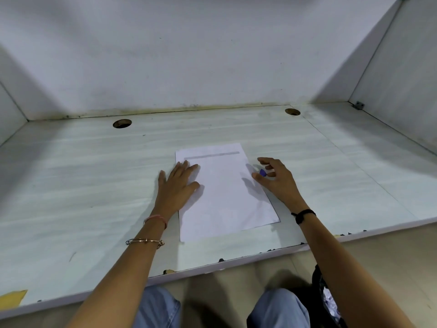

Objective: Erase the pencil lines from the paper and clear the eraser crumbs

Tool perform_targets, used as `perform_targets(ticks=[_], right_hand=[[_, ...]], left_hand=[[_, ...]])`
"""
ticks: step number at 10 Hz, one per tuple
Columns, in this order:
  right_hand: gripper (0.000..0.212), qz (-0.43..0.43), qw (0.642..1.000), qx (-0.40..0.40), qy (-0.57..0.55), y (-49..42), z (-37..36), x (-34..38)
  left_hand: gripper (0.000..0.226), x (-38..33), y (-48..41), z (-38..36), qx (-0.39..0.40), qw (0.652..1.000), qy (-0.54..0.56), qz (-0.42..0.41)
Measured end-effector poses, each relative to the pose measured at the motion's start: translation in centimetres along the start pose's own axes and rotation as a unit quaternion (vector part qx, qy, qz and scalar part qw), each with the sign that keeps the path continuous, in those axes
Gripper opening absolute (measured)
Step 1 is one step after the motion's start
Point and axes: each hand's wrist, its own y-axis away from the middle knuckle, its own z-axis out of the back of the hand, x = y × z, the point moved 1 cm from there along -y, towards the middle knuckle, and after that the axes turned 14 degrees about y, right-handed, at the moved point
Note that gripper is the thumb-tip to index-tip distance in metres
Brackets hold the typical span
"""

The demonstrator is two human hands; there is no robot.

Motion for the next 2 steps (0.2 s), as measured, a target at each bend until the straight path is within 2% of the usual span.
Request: perform_targets(ticks=[1, 2], right_hand=[[0.042, -0.001, 0.998, -0.007, -0.06, 0.2, 0.6, -0.1], [0.034, -0.007, 0.996, -0.016, -0.089, -0.2, 1.1, -0.3]], left_hand=[[0.053, -0.4, 0.3, 0.1, -0.045, 0.995, 0.088, 0.003], [0.051, -1.3, 0.5, 1.1, -0.111, 0.965, 0.235, 0.049]])
